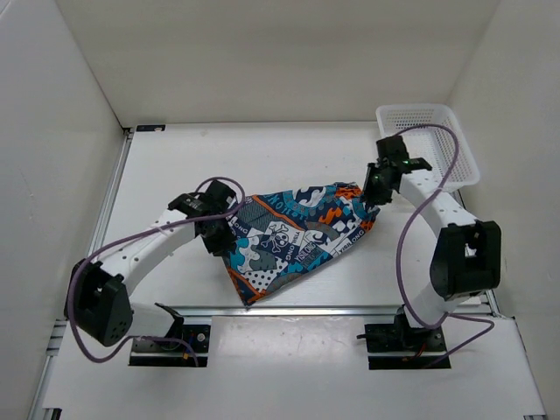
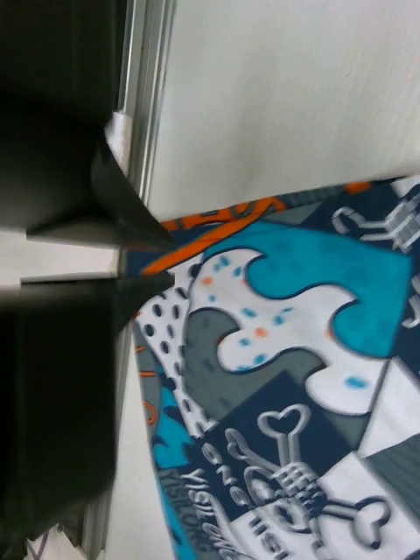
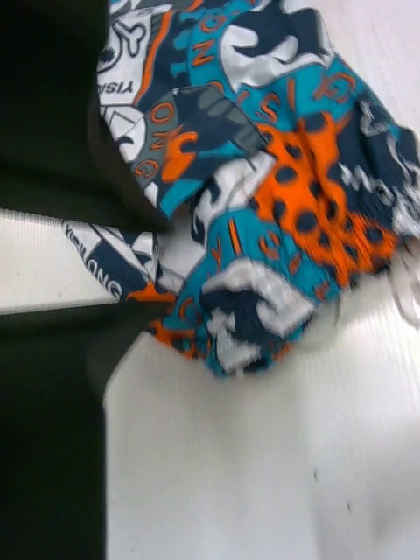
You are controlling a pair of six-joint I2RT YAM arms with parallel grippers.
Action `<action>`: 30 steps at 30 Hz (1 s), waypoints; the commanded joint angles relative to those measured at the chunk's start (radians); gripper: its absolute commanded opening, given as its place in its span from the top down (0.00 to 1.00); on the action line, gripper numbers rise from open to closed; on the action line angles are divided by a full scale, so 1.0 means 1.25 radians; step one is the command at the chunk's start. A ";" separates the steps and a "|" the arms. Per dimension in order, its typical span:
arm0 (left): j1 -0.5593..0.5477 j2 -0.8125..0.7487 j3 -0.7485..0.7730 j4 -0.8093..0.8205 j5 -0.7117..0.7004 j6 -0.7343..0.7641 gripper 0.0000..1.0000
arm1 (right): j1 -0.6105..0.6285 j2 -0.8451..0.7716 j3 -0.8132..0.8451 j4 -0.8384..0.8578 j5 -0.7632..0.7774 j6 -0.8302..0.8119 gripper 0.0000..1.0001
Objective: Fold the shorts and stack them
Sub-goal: Fold the shorts
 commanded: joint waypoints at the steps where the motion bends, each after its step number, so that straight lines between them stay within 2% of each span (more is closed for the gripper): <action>1: 0.050 0.041 0.002 0.099 0.041 0.032 0.76 | 0.040 0.061 0.042 0.020 0.021 0.013 0.72; 3: 0.050 0.119 0.024 0.109 0.041 0.041 0.87 | 0.050 0.114 0.050 0.027 0.021 0.013 0.81; 4: 0.059 0.175 0.045 0.118 0.041 0.052 0.89 | 0.050 0.130 0.051 0.037 0.021 0.021 0.81; 11: 0.148 0.415 0.123 0.135 0.060 0.123 0.89 | 0.057 0.202 0.022 0.044 0.013 0.050 0.82; 17: 0.228 0.491 0.202 0.125 0.089 0.173 0.89 | 0.103 0.159 -0.085 0.052 -0.031 0.105 0.82; 21: 0.256 0.578 0.365 0.077 0.078 0.205 0.89 | 0.175 0.121 -0.153 0.069 -0.076 0.192 0.79; 22: 0.256 0.594 0.398 0.064 0.057 0.216 0.89 | 0.192 0.101 -0.160 0.069 -0.076 0.203 0.77; 25: 0.271 0.636 0.536 -0.015 0.002 0.242 0.89 | 0.229 0.036 -0.135 0.035 -0.037 0.219 0.52; 26: 0.271 0.636 0.559 -0.028 -0.008 0.251 0.89 | 0.229 0.015 -0.123 0.019 -0.015 0.219 0.27; 27: 0.271 0.636 0.594 -0.044 -0.018 0.258 0.89 | 0.229 -0.009 -0.109 -0.017 0.046 0.207 0.18; 29: 0.271 0.629 0.618 -0.052 -0.035 0.269 0.87 | 0.222 -0.075 -0.075 -0.041 0.099 0.182 0.10; 30: 0.271 0.619 0.625 -0.059 -0.035 0.281 0.82 | 0.208 -0.094 -0.075 -0.057 0.115 0.175 0.07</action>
